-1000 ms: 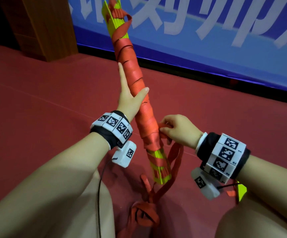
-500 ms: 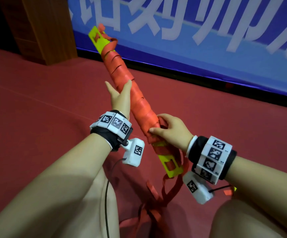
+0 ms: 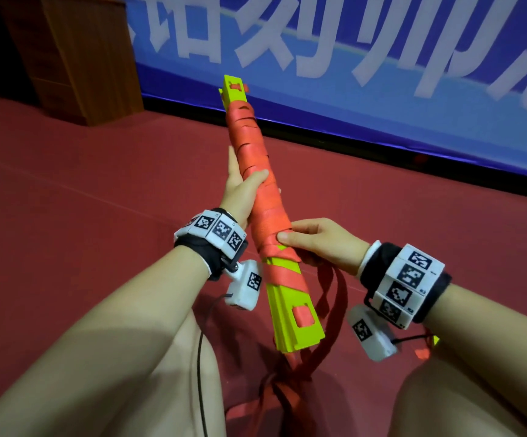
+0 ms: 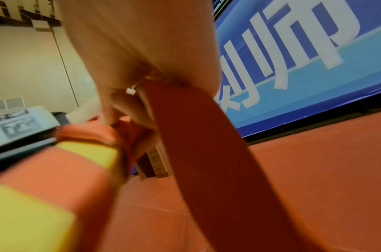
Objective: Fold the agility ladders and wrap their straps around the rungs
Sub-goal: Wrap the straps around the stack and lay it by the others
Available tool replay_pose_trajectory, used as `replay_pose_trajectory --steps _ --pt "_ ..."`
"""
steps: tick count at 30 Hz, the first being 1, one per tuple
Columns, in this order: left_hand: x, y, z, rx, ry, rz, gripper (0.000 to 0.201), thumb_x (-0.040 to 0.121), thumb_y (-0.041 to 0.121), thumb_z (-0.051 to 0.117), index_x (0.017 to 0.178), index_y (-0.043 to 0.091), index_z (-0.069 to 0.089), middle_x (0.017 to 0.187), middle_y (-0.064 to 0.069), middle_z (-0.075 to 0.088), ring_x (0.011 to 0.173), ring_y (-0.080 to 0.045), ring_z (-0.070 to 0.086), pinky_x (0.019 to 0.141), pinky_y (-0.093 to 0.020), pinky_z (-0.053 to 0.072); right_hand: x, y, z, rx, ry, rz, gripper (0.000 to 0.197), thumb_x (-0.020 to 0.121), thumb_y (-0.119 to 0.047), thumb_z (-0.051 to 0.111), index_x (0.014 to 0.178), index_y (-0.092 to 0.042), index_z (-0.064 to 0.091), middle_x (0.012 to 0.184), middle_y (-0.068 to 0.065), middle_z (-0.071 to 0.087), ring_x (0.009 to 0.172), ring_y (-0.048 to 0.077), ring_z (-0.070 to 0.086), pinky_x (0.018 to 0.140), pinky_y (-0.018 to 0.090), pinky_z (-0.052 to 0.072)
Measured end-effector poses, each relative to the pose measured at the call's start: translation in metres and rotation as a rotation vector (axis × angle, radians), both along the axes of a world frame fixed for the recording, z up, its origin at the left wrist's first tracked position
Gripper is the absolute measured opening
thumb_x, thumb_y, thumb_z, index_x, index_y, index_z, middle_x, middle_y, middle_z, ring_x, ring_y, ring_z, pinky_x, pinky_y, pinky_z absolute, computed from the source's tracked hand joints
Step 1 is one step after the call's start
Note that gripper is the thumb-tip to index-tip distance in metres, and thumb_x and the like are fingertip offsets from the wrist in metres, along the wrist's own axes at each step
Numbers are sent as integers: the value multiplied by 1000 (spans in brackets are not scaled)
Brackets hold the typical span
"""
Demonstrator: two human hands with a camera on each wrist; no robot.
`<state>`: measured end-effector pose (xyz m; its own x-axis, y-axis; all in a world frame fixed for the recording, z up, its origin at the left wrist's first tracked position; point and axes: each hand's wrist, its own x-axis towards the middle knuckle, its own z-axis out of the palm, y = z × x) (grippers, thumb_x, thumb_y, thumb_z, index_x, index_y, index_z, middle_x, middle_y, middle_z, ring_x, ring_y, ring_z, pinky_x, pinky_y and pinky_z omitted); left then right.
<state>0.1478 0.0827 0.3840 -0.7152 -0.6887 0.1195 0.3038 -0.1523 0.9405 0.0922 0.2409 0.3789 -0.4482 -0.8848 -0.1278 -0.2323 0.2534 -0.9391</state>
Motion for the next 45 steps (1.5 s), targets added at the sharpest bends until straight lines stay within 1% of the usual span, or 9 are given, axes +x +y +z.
replay_pose_trajectory --steps 5,10,17,22,28,31,36,41,45 --pt "1 10 -1 -354 -126 74 91 91 17 60 152 42 -3 154 -8 33 126 -30 51 104 -50 45 1 -5 -10 140 412 -192 19 83 -26 73 78 -12 62 55 -5 57 40 12 46 41 20 38" --pt "-7 7 -2 -406 -74 220 93 93 19 60 153 34 -9 162 -7 13 143 -25 30 116 -44 30 18 -7 -24 99 611 -242 22 85 -30 60 96 -11 58 80 3 64 74 26 61 70 37 48" --pt "-3 -3 3 59 6 133 81 92 21 51 155 31 1 151 -10 36 128 -25 49 110 -45 39 19 -11 -22 124 677 -178 43 81 -43 71 107 -12 56 88 -1 59 80 19 55 67 31 36" --pt "6 -21 10 64 69 64 79 84 14 65 151 24 26 113 -3 62 78 -9 64 64 -24 52 4 -5 -9 20 471 -66 36 82 -28 74 111 -9 62 103 10 69 95 25 64 88 40 50" --pt "14 -14 6 -24 93 68 104 72 29 76 148 52 8 150 -13 41 122 -35 56 101 -58 45 0 2 -7 28 239 104 23 84 -16 72 106 -9 65 87 3 68 76 15 61 69 27 52" --pt "16 -7 8 -167 78 98 94 82 21 68 146 57 10 146 -13 46 112 -37 62 95 -55 51 3 -2 -7 71 268 89 24 79 -22 78 94 -6 68 67 3 61 55 16 53 54 24 43" --pt "15 -6 9 -291 34 204 85 86 14 63 152 42 18 157 4 31 138 -18 41 113 -43 37 10 -11 -14 96 347 -18 30 71 -32 83 74 -11 61 53 -6 53 40 12 48 47 22 39" --pt "8 -13 4 -234 60 362 84 89 10 62 154 37 15 151 10 28 136 -9 36 114 -28 30 3 -15 -21 83 442 -248 30 73 -31 80 74 -11 59 64 6 60 57 21 57 63 37 50" --pt "3 -18 1 -79 51 418 76 93 6 47 154 36 13 138 4 33 114 3 51 99 -18 40 0 -13 -22 50 647 -295 23 84 -30 64 105 -21 65 95 0 69 90 21 63 82 34 49"
